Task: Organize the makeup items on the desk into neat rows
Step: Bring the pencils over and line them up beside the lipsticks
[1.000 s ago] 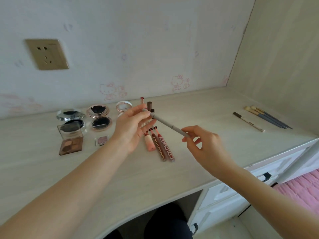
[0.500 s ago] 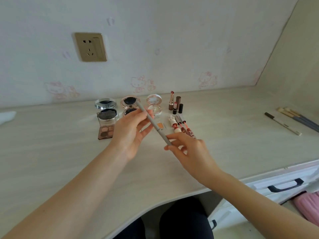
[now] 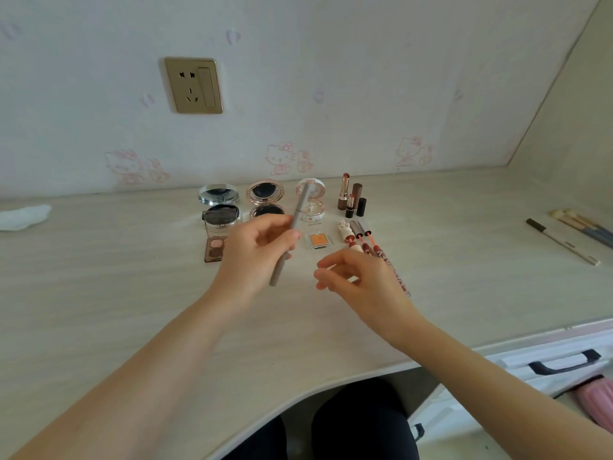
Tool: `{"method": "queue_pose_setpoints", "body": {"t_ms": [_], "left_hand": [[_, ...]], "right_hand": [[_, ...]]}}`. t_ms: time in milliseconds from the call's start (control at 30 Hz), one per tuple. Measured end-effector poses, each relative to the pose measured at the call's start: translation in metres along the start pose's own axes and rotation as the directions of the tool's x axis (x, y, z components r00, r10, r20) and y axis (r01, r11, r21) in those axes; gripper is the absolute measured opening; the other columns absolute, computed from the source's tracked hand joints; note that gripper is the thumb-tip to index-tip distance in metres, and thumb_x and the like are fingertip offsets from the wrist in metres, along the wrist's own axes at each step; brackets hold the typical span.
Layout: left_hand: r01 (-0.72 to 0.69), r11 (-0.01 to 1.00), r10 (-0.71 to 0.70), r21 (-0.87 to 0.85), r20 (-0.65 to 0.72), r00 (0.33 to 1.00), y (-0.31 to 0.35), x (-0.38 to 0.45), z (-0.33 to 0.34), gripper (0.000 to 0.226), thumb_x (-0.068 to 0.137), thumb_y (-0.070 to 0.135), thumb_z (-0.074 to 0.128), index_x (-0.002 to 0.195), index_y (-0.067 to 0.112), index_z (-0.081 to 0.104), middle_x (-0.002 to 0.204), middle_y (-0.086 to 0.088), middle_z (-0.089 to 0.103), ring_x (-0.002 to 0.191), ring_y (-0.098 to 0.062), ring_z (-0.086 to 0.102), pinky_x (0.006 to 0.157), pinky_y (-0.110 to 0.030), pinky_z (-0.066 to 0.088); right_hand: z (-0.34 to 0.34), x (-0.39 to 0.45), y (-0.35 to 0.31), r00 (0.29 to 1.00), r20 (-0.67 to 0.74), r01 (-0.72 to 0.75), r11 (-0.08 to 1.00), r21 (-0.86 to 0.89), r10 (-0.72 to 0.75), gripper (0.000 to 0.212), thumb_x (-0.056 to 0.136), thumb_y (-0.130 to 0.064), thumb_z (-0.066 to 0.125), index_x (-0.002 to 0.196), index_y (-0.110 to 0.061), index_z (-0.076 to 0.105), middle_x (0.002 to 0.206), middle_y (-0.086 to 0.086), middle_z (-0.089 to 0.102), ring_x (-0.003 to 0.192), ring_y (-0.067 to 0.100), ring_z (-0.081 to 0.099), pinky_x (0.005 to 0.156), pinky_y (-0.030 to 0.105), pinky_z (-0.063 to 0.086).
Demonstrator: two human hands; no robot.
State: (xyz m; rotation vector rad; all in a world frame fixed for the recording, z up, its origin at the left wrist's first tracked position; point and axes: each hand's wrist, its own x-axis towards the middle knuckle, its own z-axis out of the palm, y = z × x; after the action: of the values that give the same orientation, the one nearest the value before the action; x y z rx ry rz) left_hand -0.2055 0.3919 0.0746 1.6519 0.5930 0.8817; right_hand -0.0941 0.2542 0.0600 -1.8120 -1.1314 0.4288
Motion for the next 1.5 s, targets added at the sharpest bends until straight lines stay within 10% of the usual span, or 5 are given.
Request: {"method": "queue_pose_setpoints", "body": {"t_ms": [533,867,1500], "left_hand": [[-0.481,0.648,0.322,0.590,0.361,0.875,-0.039,-0.011,-0.003,0.023,0.096,0.012,0.051,0.114,0.012,0.066,0.097,0.006,0.059,0.096,-0.010,0.049,0.082,-0.016,0.036],[-0.549,0.409,0.352,0.729,0.429,0.832,-0.034,-0.021,0.001,0.035,0.094,0.045,0.034,0.091,0.024,0.061,0.082,0.010,0.051,0.061,-0.008,0.050,0.046,-0.028,0.042],[-0.557,0.303,0.418,0.773,0.418,0.807,-0.040,-0.018,-0.003,0.039,0.089,0.061,0.035,0.071,0.027,0.041,0.057,0.014,0.036,0.052,-0.011,0.042,0.040,-0.026,0.034]], "right_hand": [[-0.015,0.022,0.006,0.984,0.003,-0.175,0.962,0.207,0.178,0.035,0.094,-0.032,0.055,0.079,-0.004,0.069,0.060,0.004,0.068,0.058,0.014,0.058,0.052,0.028,0.045],[-0.004,0.009,0.017,0.995,0.034,-0.096,0.974,0.205,0.091,0.015,0.093,-0.018,0.058,0.085,-0.013,0.070,0.068,-0.001,0.071,0.051,0.004,0.052,0.050,0.019,0.041],[-0.001,0.002,0.029,0.999,-0.002,0.042,0.985,0.167,-0.042,0.022,0.083,-0.017,0.071,0.104,-0.024,0.072,0.088,-0.013,0.070,0.081,0.006,0.064,0.069,0.016,0.049]]}}
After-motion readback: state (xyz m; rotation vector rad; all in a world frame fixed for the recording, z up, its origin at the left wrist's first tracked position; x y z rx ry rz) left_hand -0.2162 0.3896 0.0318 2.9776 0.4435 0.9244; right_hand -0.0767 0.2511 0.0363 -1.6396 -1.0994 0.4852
